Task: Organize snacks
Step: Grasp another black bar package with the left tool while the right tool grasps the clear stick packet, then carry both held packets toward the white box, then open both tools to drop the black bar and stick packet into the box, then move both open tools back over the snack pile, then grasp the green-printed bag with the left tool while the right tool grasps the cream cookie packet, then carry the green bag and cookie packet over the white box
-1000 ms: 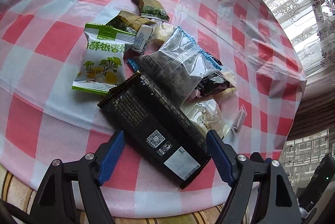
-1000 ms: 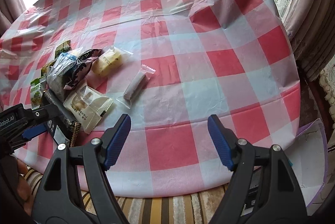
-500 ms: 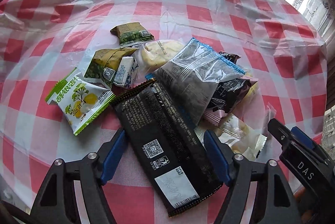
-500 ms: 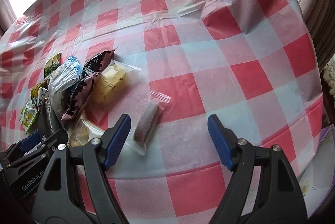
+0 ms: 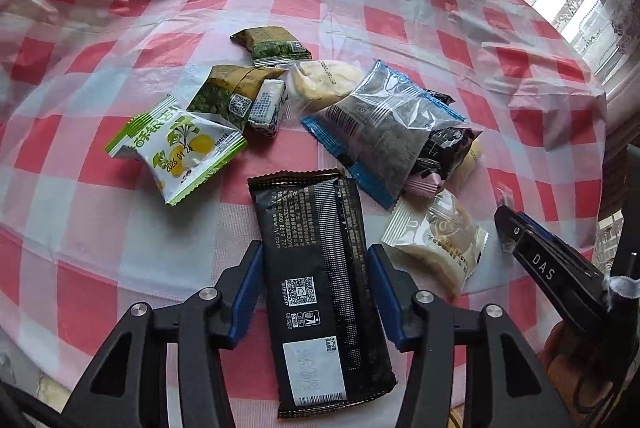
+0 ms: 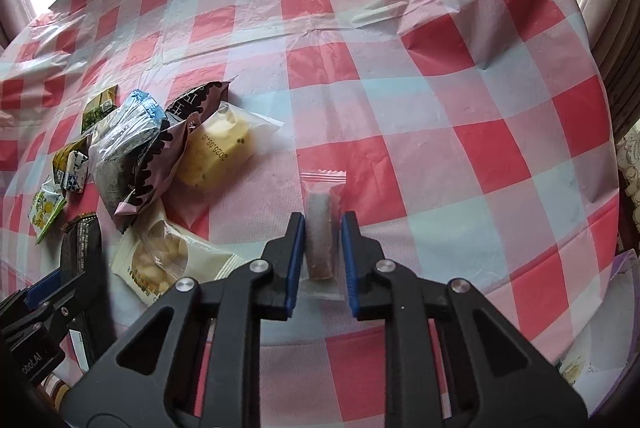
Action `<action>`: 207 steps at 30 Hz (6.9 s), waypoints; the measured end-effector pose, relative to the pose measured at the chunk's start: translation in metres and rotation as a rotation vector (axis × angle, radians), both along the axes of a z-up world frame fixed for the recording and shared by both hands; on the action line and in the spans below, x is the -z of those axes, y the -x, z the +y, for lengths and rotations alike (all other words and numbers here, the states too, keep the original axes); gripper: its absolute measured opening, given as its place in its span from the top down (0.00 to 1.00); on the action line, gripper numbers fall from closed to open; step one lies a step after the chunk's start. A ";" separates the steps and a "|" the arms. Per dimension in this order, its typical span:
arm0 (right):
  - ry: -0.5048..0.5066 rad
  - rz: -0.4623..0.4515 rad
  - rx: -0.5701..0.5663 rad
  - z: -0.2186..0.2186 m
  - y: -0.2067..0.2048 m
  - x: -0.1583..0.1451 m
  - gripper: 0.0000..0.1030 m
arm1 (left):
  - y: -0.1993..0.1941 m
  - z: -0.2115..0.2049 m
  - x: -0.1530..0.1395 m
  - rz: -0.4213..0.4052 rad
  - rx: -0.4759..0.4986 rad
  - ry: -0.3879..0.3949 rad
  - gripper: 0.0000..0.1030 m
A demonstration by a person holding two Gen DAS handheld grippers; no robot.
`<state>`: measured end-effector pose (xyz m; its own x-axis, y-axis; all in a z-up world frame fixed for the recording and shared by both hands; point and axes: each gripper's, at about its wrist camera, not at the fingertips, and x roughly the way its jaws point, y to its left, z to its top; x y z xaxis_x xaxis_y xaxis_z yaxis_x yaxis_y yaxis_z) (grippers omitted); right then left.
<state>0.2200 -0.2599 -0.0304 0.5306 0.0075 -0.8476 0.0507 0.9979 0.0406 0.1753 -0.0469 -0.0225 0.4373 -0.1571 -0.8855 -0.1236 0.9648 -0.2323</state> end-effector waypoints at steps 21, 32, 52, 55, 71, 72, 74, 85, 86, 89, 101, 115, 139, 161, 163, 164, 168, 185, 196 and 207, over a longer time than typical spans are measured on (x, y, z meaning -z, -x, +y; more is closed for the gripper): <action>-0.133 -0.035 -0.026 -0.033 0.078 -0.034 0.85 | 0.037 -0.013 -0.028 -0.040 0.027 0.067 0.49; -0.143 -0.057 0.060 -0.089 0.119 -0.046 0.85 | 0.045 -0.092 -0.047 -0.068 0.213 0.091 0.49; -0.137 -0.016 0.417 -0.265 0.217 -0.015 0.85 | 0.093 -0.310 -0.039 -0.052 0.790 0.069 0.49; -0.144 -0.006 0.445 -0.277 0.223 -0.009 0.82 | 0.099 -0.329 -0.034 -0.038 0.846 0.060 0.49; -0.161 -0.025 0.441 -0.274 0.221 -0.017 0.40 | 0.090 -0.313 -0.042 -0.097 0.778 0.125 0.36; -0.160 -0.028 0.434 -0.271 0.220 -0.019 0.40 | 0.090 -0.309 -0.045 -0.110 0.768 0.121 0.36; -0.158 -0.033 0.416 -0.264 0.217 -0.022 0.39 | 0.086 -0.297 -0.050 -0.128 0.737 0.116 0.36; -0.114 -0.041 0.267 -0.201 0.191 -0.038 0.38 | 0.066 -0.211 -0.064 -0.220 0.532 0.081 0.36; -0.110 -0.042 0.247 -0.193 0.188 -0.039 0.38 | 0.066 -0.202 -0.065 -0.227 0.512 0.076 0.36; -0.096 -0.038 0.191 -0.169 0.177 -0.042 0.38 | 0.064 -0.174 -0.064 -0.235 0.449 0.088 0.36; -0.044 -0.024 -0.028 -0.079 0.139 -0.045 0.32 | 0.051 -0.038 -0.049 -0.209 0.089 0.179 0.36; 0.006 -0.030 -0.317 0.022 0.091 -0.038 0.25 | 0.034 0.074 -0.016 -0.153 -0.202 0.215 0.37; 0.045 0.034 -0.483 0.089 0.013 0.003 0.18 | -0.043 0.084 0.004 -0.168 -0.171 -0.013 0.55; 0.018 -0.004 -0.458 0.083 0.036 -0.010 0.52 | -0.004 0.089 -0.008 -0.176 -0.201 0.014 0.66; 0.015 -0.007 -0.454 0.081 0.041 -0.013 0.52 | 0.002 0.087 -0.011 -0.180 -0.197 0.016 0.66; 0.013 -0.009 -0.452 0.080 0.044 -0.015 0.52 | 0.005 0.085 -0.013 -0.181 -0.194 0.019 0.66; 0.003 -0.015 -0.453 0.077 0.058 -0.022 0.52 | 0.016 0.078 -0.020 -0.190 -0.182 0.024 0.66; -0.018 -0.068 -0.308 0.013 0.103 -0.050 0.52 | 0.053 0.006 -0.051 -0.231 -0.016 0.048 0.66; -0.019 -0.076 -0.164 -0.064 0.130 -0.051 0.52 | 0.064 -0.065 -0.064 -0.230 0.155 0.070 0.66; 0.001 -0.053 0.030 -0.158 0.164 -0.042 0.52 | 0.077 -0.146 -0.065 -0.185 0.362 0.113 0.66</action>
<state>0.0564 -0.4180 0.0116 0.5748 -0.0096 -0.8182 0.0784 0.9960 0.0433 0.0984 -0.1933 0.0420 0.4860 -0.4216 -0.7655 0.2723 0.9054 -0.3258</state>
